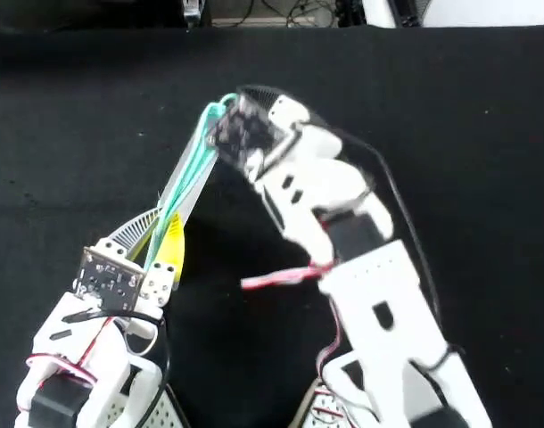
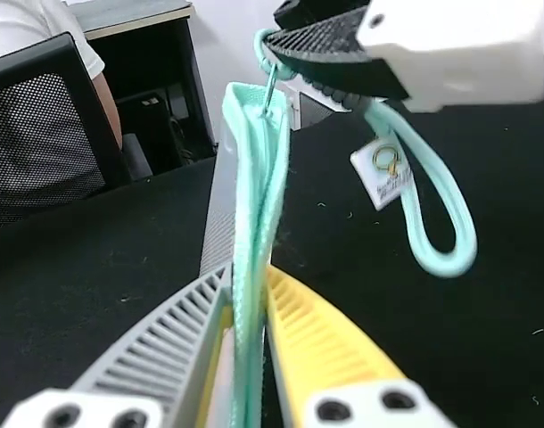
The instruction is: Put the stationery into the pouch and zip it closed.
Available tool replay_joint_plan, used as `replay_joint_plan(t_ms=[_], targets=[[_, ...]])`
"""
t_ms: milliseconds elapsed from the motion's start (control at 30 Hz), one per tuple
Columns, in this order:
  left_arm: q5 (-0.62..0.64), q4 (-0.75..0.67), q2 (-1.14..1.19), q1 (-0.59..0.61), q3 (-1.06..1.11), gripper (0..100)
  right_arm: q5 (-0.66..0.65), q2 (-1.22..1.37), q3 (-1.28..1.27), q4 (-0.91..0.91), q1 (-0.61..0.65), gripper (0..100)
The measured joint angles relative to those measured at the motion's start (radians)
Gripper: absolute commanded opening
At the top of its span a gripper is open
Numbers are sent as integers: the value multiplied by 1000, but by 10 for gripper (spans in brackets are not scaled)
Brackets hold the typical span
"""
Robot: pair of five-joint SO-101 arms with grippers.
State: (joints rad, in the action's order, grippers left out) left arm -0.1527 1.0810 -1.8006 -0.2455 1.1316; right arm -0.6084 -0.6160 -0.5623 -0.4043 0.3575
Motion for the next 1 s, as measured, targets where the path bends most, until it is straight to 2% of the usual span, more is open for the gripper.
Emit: replay_joint_plan(t_ms=[333, 1000], targets=[[0, 0, 3, 0, 2, 29, -2, 83, 89, 2, -41, 12], [0, 0, 5, 0, 2, 29, -2, 38, 89, -60, -87, 12]])
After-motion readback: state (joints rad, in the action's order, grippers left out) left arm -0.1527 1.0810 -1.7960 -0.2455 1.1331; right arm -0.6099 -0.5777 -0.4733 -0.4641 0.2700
